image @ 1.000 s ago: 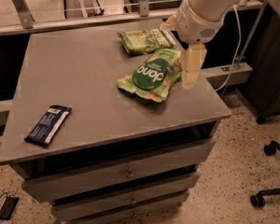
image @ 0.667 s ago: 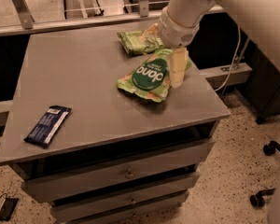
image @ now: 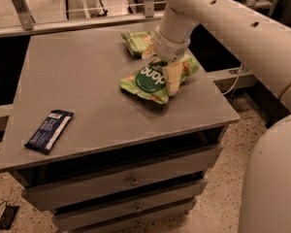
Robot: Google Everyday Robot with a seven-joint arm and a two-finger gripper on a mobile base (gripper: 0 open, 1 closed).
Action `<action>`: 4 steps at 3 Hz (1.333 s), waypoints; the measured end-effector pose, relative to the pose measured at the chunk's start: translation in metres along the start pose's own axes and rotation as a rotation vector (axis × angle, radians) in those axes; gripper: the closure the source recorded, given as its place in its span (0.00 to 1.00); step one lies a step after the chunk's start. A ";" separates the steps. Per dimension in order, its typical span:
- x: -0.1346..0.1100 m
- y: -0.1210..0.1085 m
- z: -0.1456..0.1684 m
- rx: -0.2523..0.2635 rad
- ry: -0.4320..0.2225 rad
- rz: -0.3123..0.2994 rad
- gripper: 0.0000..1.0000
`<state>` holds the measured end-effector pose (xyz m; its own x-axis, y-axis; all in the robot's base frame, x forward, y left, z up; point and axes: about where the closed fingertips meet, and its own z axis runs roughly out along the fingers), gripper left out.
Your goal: Pick green rice chip bag
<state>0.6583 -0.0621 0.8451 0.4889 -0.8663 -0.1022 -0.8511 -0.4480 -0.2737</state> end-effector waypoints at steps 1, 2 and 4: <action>-0.012 -0.003 0.005 0.003 0.012 -0.030 0.42; -0.012 -0.002 0.005 -0.002 0.010 -0.034 0.65; -0.012 -0.003 0.002 -0.002 0.010 -0.034 1.00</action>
Offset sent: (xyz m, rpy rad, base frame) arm -0.0116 0.0422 0.0513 0.2632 0.1279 0.0676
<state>0.6552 -0.0495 0.8453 0.5154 -0.8529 -0.0839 -0.8346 -0.4772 -0.2753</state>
